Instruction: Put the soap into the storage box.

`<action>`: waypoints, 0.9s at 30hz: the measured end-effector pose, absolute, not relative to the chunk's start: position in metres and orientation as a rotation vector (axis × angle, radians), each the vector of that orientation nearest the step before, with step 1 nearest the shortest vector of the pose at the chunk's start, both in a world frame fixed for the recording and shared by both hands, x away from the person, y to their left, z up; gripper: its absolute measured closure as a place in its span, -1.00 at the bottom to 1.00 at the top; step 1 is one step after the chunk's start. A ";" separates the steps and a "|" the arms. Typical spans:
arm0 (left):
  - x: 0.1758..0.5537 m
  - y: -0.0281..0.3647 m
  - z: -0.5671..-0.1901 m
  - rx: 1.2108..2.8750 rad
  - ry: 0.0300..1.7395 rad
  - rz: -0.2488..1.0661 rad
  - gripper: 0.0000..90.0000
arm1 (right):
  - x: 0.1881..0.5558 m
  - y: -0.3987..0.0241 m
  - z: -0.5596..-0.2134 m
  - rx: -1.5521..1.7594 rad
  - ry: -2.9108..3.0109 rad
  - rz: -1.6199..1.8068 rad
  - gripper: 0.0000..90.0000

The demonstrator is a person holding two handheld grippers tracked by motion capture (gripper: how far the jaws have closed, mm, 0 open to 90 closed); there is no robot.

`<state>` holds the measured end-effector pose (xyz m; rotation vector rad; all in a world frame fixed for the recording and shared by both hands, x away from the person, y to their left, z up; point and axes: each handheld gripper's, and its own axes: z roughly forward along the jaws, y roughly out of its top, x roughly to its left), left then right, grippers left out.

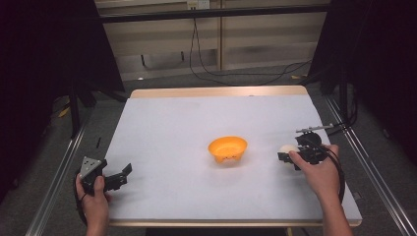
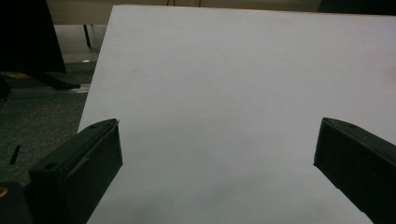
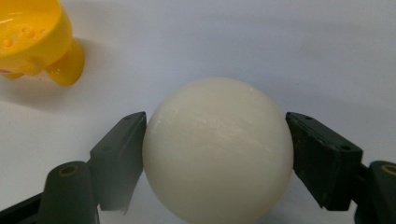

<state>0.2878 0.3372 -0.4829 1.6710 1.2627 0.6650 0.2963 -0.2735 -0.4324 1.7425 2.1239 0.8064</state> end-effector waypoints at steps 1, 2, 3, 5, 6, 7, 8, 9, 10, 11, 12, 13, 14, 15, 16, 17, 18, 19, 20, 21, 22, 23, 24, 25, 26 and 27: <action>0.288 0.337 -0.483 1.670 1.264 0.664 -0.98 | 0.297 -0.272 -0.431 1.739 2.126 0.806 -0.48; 0.288 0.337 -0.483 1.669 1.264 0.664 -0.98 | 0.298 -0.271 -0.429 1.742 2.128 0.809 -0.48; 0.288 0.337 -0.483 1.670 1.263 0.663 -0.98 | 0.299 -0.270 -0.428 1.735 2.131 0.812 -0.48; 0.288 0.337 -0.483 1.670 1.263 0.663 -0.98 | 0.300 -0.269 -0.427 1.733 2.131 0.812 -0.48; 0.288 0.338 -0.483 1.673 1.259 0.667 -0.98 | 0.302 -0.266 -0.424 1.726 2.139 0.812 -0.48; 0.288 0.337 -0.483 1.669 1.262 0.664 -0.98 | 0.303 -0.265 -0.423 1.725 2.140 0.814 -0.48; 0.288 0.337 -0.483 1.669 1.262 0.663 -0.98 | 0.304 -0.264 -0.422 1.720 2.142 0.813 -0.48; 0.288 0.337 -0.483 1.669 1.262 0.662 -0.98 | 0.304 -0.263 -0.421 1.720 2.143 0.812 -0.48; 0.288 0.337 -0.483 1.669 1.262 0.662 -0.98 | 0.304 -0.263 -0.421 1.720 2.143 0.812 -0.48; 0.288 0.337 -0.483 1.668 1.263 0.660 -0.98 | 0.306 -0.260 -0.418 1.713 2.146 0.814 -0.48; 0.288 0.337 -0.483 1.668 1.263 0.660 -0.98 | 0.307 -0.260 -0.418 1.710 2.149 0.815 -0.48; 0.288 0.337 -0.483 1.668 1.263 0.660 -0.98 | 0.307 -0.258 -0.417 1.713 2.148 0.820 -0.48; 0.288 0.337 -0.483 1.668 1.262 0.661 -0.98 | 0.308 -0.257 -0.416 1.704 2.153 0.822 -0.48; 0.288 0.337 -0.483 1.665 1.261 0.660 -0.98 | 0.309 -0.256 -0.415 1.704 2.153 0.823 -0.48; 0.288 0.337 -0.483 1.666 1.261 0.661 -0.98 | 0.310 -0.254 -0.414 1.707 2.152 0.823 -0.48; 0.288 0.337 -0.483 1.666 1.261 0.661 -0.98 | 0.310 -0.254 -0.414 1.707 2.152 0.823 -0.48; 0.288 0.337 -0.483 1.665 1.261 0.661 -0.98 | 0.312 -0.251 -0.412 1.701 2.159 0.825 -0.48; 0.288 0.337 -0.483 1.665 1.261 0.661 -0.98 | 0.312 -0.251 -0.412 1.694 2.162 0.822 -0.48; 0.288 0.337 -0.483 1.665 1.261 0.661 -0.98 | 0.312 -0.251 -0.412 1.694 2.162 0.822 -0.48; 0.288 0.337 -0.483 1.665 1.261 0.660 -0.98 | 0.314 -0.248 -0.409 1.691 2.164 0.823 -0.48; 0.288 0.337 -0.483 1.665 1.261 0.660 -0.98 | 0.314 -0.248 -0.409 1.691 2.164 0.823 -0.48; 0.288 0.337 -0.483 1.668 1.262 0.660 -0.98 | 0.315 -0.247 -0.407 1.689 2.165 0.824 -0.48; 0.288 0.337 -0.483 1.668 1.263 0.660 -0.98 | 0.316 -0.246 -0.406 1.685 2.167 0.822 -0.48; 0.288 0.337 -0.483 1.666 1.260 0.660 -0.98 | 0.316 -0.245 -0.405 1.687 2.165 0.826 -0.48; 0.288 0.337 -0.483 1.666 1.260 0.660 -0.98 | 0.317 -0.244 -0.404 1.680 2.168 0.827 -0.48; 0.288 0.337 -0.483 1.666 1.262 0.659 -0.98 | 0.317 -0.242 -0.403 1.685 2.168 0.835 -0.48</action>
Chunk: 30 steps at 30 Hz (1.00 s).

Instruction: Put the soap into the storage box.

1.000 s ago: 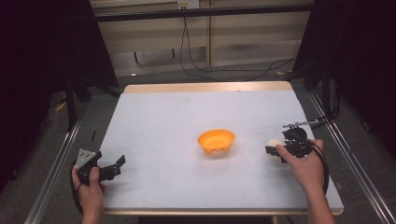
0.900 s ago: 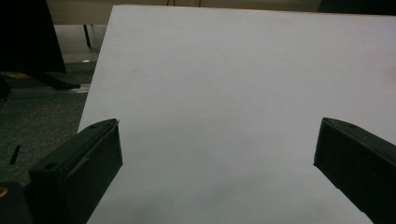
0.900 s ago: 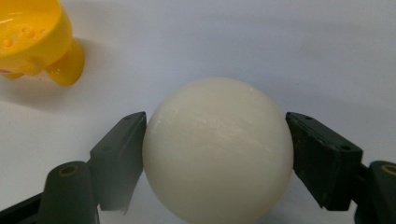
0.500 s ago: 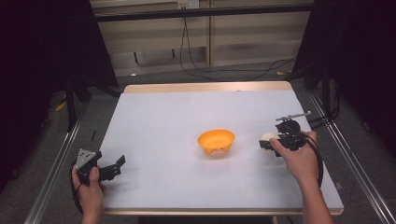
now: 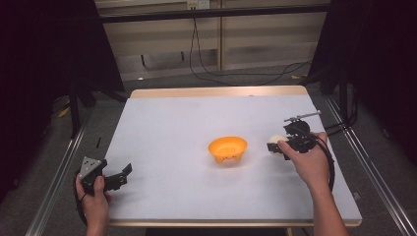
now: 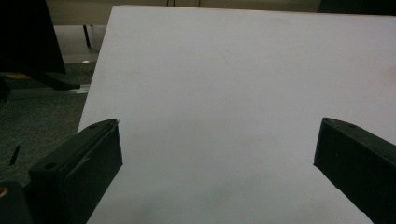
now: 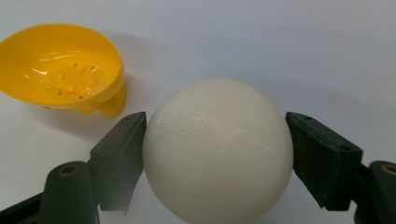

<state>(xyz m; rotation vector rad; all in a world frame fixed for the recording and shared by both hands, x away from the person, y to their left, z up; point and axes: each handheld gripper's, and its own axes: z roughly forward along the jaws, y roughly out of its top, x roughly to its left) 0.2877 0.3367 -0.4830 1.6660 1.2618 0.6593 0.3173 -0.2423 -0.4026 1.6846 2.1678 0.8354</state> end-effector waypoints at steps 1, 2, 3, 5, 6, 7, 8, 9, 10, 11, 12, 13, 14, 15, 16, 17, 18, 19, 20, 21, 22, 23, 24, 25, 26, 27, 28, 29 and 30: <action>0.288 0.337 -0.483 1.666 1.262 0.659 -0.98 | 0.318 -0.241 -0.402 1.681 2.167 0.828 -0.48; 0.288 0.337 -0.483 1.670 1.258 0.659 -0.98 | 0.318 -0.241 -0.401 1.674 2.171 0.833 -0.48; 0.288 0.337 -0.483 1.671 1.257 0.661 -0.98 | 0.319 -0.239 -0.400 1.674 2.171 0.830 -0.48; 0.288 0.337 -0.483 1.672 1.258 0.662 -0.98 | 0.320 -0.236 -0.398 1.668 2.177 0.831 -0.48; 0.288 0.337 -0.483 1.672 1.258 0.662 -0.98 | 0.321 -0.235 -0.397 1.661 2.179 0.833 -0.48; 0.288 0.337 -0.483 1.671 1.258 0.661 -0.98 | 0.322 -0.233 -0.396 1.661 2.181 0.831 -0.48; 0.288 0.337 -0.483 1.671 1.258 0.661 -0.98 | 0.322 -0.233 -0.396 1.661 2.181 0.831 -0.48; 0.288 0.337 -0.483 1.672 1.259 0.661 -0.98 | 0.322 -0.232 -0.395 1.664 2.179 0.830 -0.48; 0.288 0.336 -0.483 1.672 1.259 0.662 -0.98 | 0.323 -0.229 -0.394 1.660 2.184 0.838 -0.48; 0.288 0.337 -0.483 1.672 1.259 0.661 -0.98 | 0.324 -0.227 -0.394 1.657 2.186 0.836 -0.48; 0.288 0.337 -0.483 1.672 1.259 0.661 -0.98 | 0.325 -0.226 -0.394 1.654 2.188 0.837 -0.48; 0.288 0.337 -0.483 1.672 1.259 0.661 -0.98 | 0.326 -0.224 -0.393 1.652 2.193 0.839 -0.48; 0.288 0.337 -0.483 1.671 1.259 0.661 -0.98 | 0.326 -0.224 -0.393 1.652 2.193 0.839 -0.48; 0.288 0.337 -0.483 1.672 1.259 0.661 -0.98 | 0.327 -0.220 -0.394 1.643 2.202 0.843 -0.48; 0.288 0.337 -0.483 1.672 1.259 0.661 -0.98 | 0.327 -0.220 -0.394 1.643 2.202 0.843 -0.48; 0.288 0.337 -0.483 1.672 1.259 0.661 -0.98 | 0.329 -0.216 -0.393 1.637 2.206 0.847 -0.48; 0.288 0.337 -0.483 1.672 1.259 0.661 -0.98 | 0.329 -0.214 -0.393 1.637 2.208 0.844 -0.48; 0.288 0.337 -0.483 1.672 1.259 0.660 -0.98 | 0.329 -0.214 -0.393 1.637 2.208 0.844 -0.48; 0.288 0.337 -0.483 1.671 1.259 0.660 -0.98 | 0.330 -0.211 -0.391 1.633 2.213 0.851 -0.48; 0.288 0.337 -0.483 1.671 1.260 0.660 -0.98 | 0.330 -0.211 -0.391 1.633 2.213 0.851 -0.48; 0.288 0.337 -0.483 1.671 1.260 0.659 -0.98 | 0.331 -0.209 -0.391 1.626 2.215 0.848 -0.48; 0.288 0.337 -0.483 1.671 1.260 0.659 -0.98 | 0.332 -0.205 -0.390 1.621 2.218 0.851 -0.48; 0.288 0.337 -0.483 1.671 1.260 0.659 -0.98 | 0.333 -0.204 -0.390 1.615 2.223 0.850 -0.48; 0.288 0.337 -0.483 1.671 1.260 0.659 -0.98 | 0.333 -0.202 -0.389 1.614 2.228 0.852 -0.48; 0.288 0.337 -0.483 1.671 1.263 0.662 -0.98 | 0.334 -0.201 -0.389 1.613 2.226 0.853 -0.48; 0.288 0.337 -0.483 1.671 1.263 0.662 -0.98 | 0.334 -0.200 -0.389 1.615 2.227 0.855 -0.48; 0.288 0.337 -0.483 1.672 1.261 0.660 -0.98 | 0.334 -0.200 -0.389 1.615 2.227 0.855 -0.48; 0.288 0.337 -0.483 1.671 1.261 0.659 -0.98 | 0.334 -0.199 -0.389 1.611 2.229 0.860 -0.48; 0.288 0.337 -0.483 1.671 1.260 0.659 -0.98 | 0.335 -0.197 -0.388 1.608 2.230 0.857 -0.48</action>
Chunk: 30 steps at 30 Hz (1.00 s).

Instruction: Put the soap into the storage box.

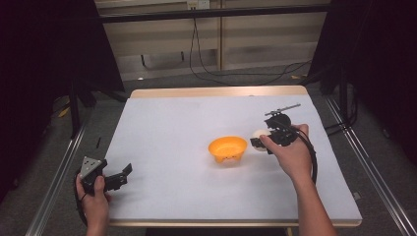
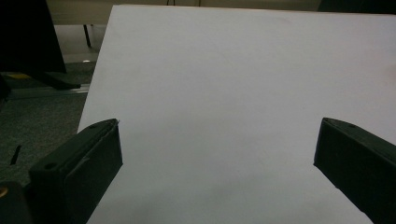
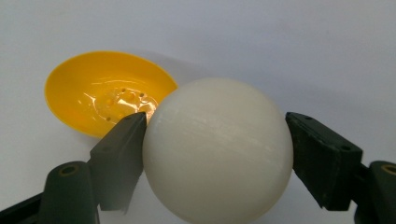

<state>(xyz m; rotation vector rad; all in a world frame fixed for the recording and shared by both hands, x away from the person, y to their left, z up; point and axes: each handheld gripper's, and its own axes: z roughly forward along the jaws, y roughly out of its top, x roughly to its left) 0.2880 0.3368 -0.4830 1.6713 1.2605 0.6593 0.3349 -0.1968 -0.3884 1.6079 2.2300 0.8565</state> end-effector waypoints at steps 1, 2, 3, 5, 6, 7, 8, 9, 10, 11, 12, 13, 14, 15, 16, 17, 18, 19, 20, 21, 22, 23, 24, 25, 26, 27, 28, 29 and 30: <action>0.288 0.337 -0.483 1.671 1.263 0.662 -0.98 | 0.336 -0.194 -0.388 1.602 2.238 0.860 -0.48; 0.288 0.337 -0.483 1.671 1.263 0.662 -0.98 | 0.337 -0.192 -0.388 1.597 2.242 0.857 -0.48; 0.288 0.337 -0.483 1.671 1.263 0.662 -0.98 | 0.337 -0.192 -0.388 1.597 2.242 0.857 -0.48; 0.288 0.337 -0.483 1.671 1.263 0.662 -0.98 | 0.338 -0.189 -0.388 1.596 2.244 0.860 -0.48; 0.288 0.337 -0.483 1.671 1.263 0.662 -0.98 | 0.338 -0.188 -0.388 1.592 2.248 0.859 -0.48; 0.288 0.337 -0.483 1.671 1.261 0.660 -0.98 | 0.339 -0.185 -0.388 1.589 2.251 0.861 -0.48; 0.288 0.337 -0.483 1.671 1.260 0.659 -0.98 | 0.340 -0.183 -0.388 1.583 2.255 0.866 -0.48; 0.288 0.337 -0.483 1.672 1.260 0.659 -0.98 | 0.340 -0.183 -0.388 1.583 2.255 0.866 -0.48; 0.288 0.337 -0.483 1.671 1.260 0.660 -0.98 | 0.340 -0.182 -0.388 1.584 2.258 0.864 -0.48; 0.288 0.337 -0.483 1.672 1.260 0.660 -0.98 | 0.341 -0.179 -0.389 1.584 2.259 0.859 -0.48; 0.288 0.337 -0.483 1.672 1.260 0.660 -0.98 | 0.342 -0.178 -0.389 1.583 2.258 0.863 -0.48; 0.288 0.337 -0.483 1.672 1.260 0.660 -0.98 | 0.342 -0.177 -0.389 1.578 2.265 0.866 -0.48; 0.288 0.337 -0.483 1.672 1.260 0.660 -0.98 | 0.342 -0.177 -0.389 1.578 2.265 0.866 -0.48; 0.288 0.337 -0.483 1.672 1.260 0.660 -0.98 | 0.343 -0.175 -0.390 1.577 2.265 0.868 -0.48; 0.288 0.337 -0.483 1.672 1.260 0.660 -0.98 | 0.343 -0.171 -0.390 1.577 2.269 0.872 -0.48; 0.288 0.337 -0.483 1.672 1.260 0.660 -0.98 | 0.343 -0.171 -0.390 1.577 2.269 0.872 -0.48; 0.288 0.337 -0.483 1.672 1.260 0.660 -0.98 | 0.344 -0.169 -0.390 1.571 2.276 0.873 -0.48; 0.288 0.337 -0.483 1.673 1.260 0.660 -0.98 | 0.345 -0.166 -0.390 1.569 2.282 0.873 -0.48; 0.288 0.337 -0.483 1.672 1.260 0.660 -0.98 | 0.345 -0.163 -0.391 1.565 2.283 0.877 -0.48; 0.288 0.337 -0.483 1.672 1.260 0.659 -0.98 | 0.345 -0.163 -0.391 1.565 2.283 0.877 -0.48; 0.288 0.337 -0.483 1.672 1.260 0.659 -0.98 | 0.346 -0.162 -0.391 1.557 2.289 0.877 -0.48; 0.288 0.337 -0.483 1.672 1.260 0.660 -0.98 | 0.346 -0.160 -0.391 1.557 2.292 0.882 -0.48; 0.288 0.337 -0.483 1.672 1.260 0.660 -0.98 | 0.347 -0.158 -0.392 1.557 2.294 0.881 -0.48; 0.288 0.337 -0.483 1.672 1.260 0.659 -0.98 | 0.347 -0.157 -0.392 1.554 2.295 0.879 -0.48; 0.288 0.337 -0.483 1.672 1.260 0.659 -0.98 | 0.348 -0.156 -0.392 1.549 2.303 0.878 -0.48; 0.288 0.337 -0.483 1.672 1.260 0.659 -0.98 | 0.348 -0.154 -0.392 1.550 2.302 0.879 -0.48; 0.288 0.337 -0.483 1.672 1.260 0.659 -0.98 | 0.349 -0.151 -0.393 1.547 2.306 0.879 -0.48; 0.288 0.337 -0.483 1.672 1.260 0.659 -0.98 | 0.349 -0.150 -0.393 1.542 2.310 0.887 -0.48; 0.288 0.337 -0.483 1.672 1.260 0.659 -0.98 | 0.349 -0.150 -0.393 1.542 2.310 0.887 -0.48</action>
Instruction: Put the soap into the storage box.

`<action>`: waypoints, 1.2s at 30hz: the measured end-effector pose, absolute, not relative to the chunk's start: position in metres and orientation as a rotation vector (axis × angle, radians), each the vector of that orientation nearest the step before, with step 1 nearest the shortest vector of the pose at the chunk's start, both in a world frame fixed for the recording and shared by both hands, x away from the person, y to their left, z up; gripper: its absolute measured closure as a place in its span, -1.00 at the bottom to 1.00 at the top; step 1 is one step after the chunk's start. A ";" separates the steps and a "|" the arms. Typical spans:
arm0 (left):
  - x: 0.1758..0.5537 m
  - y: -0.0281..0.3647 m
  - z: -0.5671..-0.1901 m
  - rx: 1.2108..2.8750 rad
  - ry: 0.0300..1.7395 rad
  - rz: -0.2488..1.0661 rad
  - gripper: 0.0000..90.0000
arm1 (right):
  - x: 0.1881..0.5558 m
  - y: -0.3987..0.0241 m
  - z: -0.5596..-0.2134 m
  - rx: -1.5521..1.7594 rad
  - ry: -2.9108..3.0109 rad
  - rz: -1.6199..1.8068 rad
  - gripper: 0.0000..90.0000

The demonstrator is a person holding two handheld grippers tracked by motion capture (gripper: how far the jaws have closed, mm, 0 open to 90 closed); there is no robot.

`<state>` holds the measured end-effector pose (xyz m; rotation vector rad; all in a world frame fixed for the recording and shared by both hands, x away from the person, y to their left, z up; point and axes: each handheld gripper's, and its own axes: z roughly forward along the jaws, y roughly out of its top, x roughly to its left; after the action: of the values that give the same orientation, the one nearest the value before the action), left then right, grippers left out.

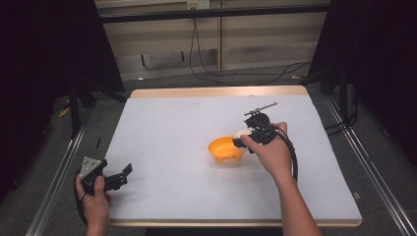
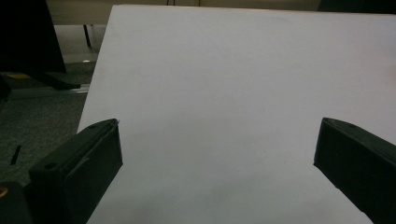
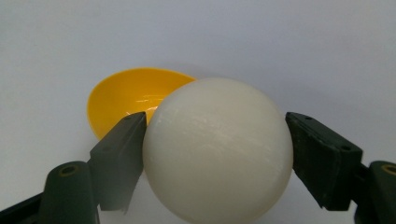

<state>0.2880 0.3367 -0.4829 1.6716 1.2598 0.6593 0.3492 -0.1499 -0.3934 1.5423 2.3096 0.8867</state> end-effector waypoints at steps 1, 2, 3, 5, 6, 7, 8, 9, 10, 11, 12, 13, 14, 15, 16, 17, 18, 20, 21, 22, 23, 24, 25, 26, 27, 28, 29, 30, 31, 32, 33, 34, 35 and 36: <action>0.288 0.337 -0.483 1.672 1.260 0.659 -0.98 | 0.350 -0.148 -0.394 1.544 2.309 0.884 -0.48; 0.288 0.337 -0.483 1.672 1.260 0.659 -0.98 | 0.351 -0.145 -0.394 1.535 2.317 0.886 -0.48; 0.288 0.337 -0.483 1.672 1.260 0.659 -0.98 | 0.351 -0.144 -0.394 1.539 2.319 0.887 -0.48; 0.288 0.337 -0.483 1.672 1.260 0.659 -0.98 | 0.351 -0.142 -0.395 1.534 2.321 0.887 -0.48; 0.288 0.337 -0.483 1.672 1.260 0.659 -0.98 | 0.352 -0.140 -0.395 1.532 2.325 0.886 -0.48; 0.288 0.337 -0.483 1.672 1.259 0.660 -0.98 | 0.352 -0.139 -0.395 1.529 2.324 0.892 -0.48; 0.288 0.337 -0.483 1.672 1.260 0.659 -0.98 | 0.352 -0.137 -0.396 1.530 2.327 0.894 -0.48; 0.288 0.337 -0.483 1.672 1.260 0.659 -0.98 | 0.353 -0.134 -0.397 1.528 2.331 0.893 -0.48; 0.288 0.337 -0.483 1.672 1.260 0.659 -0.98 | 0.354 -0.132 -0.397 1.526 2.338 0.891 -0.48; 0.288 0.337 -0.483 1.672 1.260 0.659 -0.98 | 0.354 -0.132 -0.397 1.526 2.338 0.891 -0.48; 0.288 0.337 -0.483 1.672 1.259 0.659 -0.98 | 0.354 -0.130 -0.398 1.522 2.342 0.888 -0.48; 0.288 0.337 -0.483 1.672 1.259 0.659 -0.98 | 0.355 -0.128 -0.399 1.522 2.345 0.886 -0.48; 0.288 0.337 -0.483 1.672 1.259 0.659 -0.98 | 0.355 -0.125 -0.401 1.518 2.349 0.884 -0.48; 0.288 0.337 -0.483 1.672 1.262 0.662 -0.98 | 0.355 -0.125 -0.401 1.518 2.349 0.884 -0.48; 0.288 0.337 -0.483 1.672 1.262 0.662 -0.98 | 0.356 -0.124 -0.401 1.517 2.352 0.880 -0.48; 0.288 0.337 -0.483 1.671 1.263 0.662 -0.98 | 0.356 -0.123 -0.402 1.515 2.352 0.880 -0.48; 0.288 0.337 -0.483 1.671 1.263 0.662 -0.98 | 0.357 -0.120 -0.404 1.518 2.354 0.878 -0.48; 0.288 0.337 -0.483 1.670 1.264 0.662 -0.98 | 0.358 -0.119 -0.404 1.512 2.356 0.879 -0.48; 0.288 0.337 -0.483 1.671 1.263 0.662 -0.98 | 0.358 -0.117 -0.406 1.512 2.362 0.880 -0.48; 0.288 0.337 -0.483 1.671 1.263 0.662 -0.98 | 0.358 -0.117 -0.406 1.512 2.362 0.880 -0.48; 0.288 0.337 -0.483 1.671 1.263 0.662 -0.98 | 0.359 -0.115 -0.406 1.513 2.365 0.880 -0.48; 0.288 0.337 -0.483 1.671 1.263 0.662 -0.98 | 0.359 -0.113 -0.408 1.516 2.369 0.874 -0.48; 0.288 0.337 -0.483 1.671 1.263 0.662 -0.98 | 0.359 -0.113 -0.408 1.516 2.369 0.874 -0.48; 0.288 0.337 -0.483 1.671 1.263 0.662 -0.98 | 0.360 -0.112 -0.409 1.510 2.374 0.870 -0.48; 0.288 0.337 -0.483 1.670 1.264 0.662 -0.98 | 0.361 -0.110 -0.411 1.513 2.373 0.869 -0.48; 0.288 0.337 -0.483 1.670 1.264 0.662 -0.98 | 0.361 -0.110 -0.411 1.513 2.373 0.869 -0.48; 0.288 0.337 -0.483 1.670 1.265 0.663 -0.98 | 0.361 -0.109 -0.412 1.512 2.374 0.868 -0.48; 0.288 0.337 -0.483 1.670 1.265 0.663 -0.98 | 0.361 -0.108 -0.413 1.514 2.375 0.864 -0.48; 0.288 0.337 -0.483 1.669 1.265 0.662 -0.98 | 0.362 -0.108 -0.414 1.515 2.378 0.866 -0.48; 0.288 0.337 -0.483 1.669 1.265 0.662 -0.98 | 0.362 -0.107 -0.415 1.518 2.377 0.864 -0.48; 0.288 0.337 -0.483 1.670 1.264 0.662 -0.98 | 0.362 -0.106 -0.417 1.523 2.378 0.863 -0.48; 0.288 0.337 -0.483 1.669 1.265 0.662 -0.98 | 0.362 -0.106 -0.418 1.527 2.379 0.859 -0.48; 0.288 0.337 -0.483 1.669 1.264 0.662 -0.98 | 0.363 -0.105 -0.419 1.522 2.382 0.856 -0.48; 0.288 0.337 -0.483 1.670 1.264 0.662 -0.98 | 0.363 -0.104 -0.421 1.523 2.383 0.854 -0.48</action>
<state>0.2879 0.3367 -0.4829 1.6697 1.2641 0.6622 0.3629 -0.1045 -0.4211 1.5230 2.3830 0.8542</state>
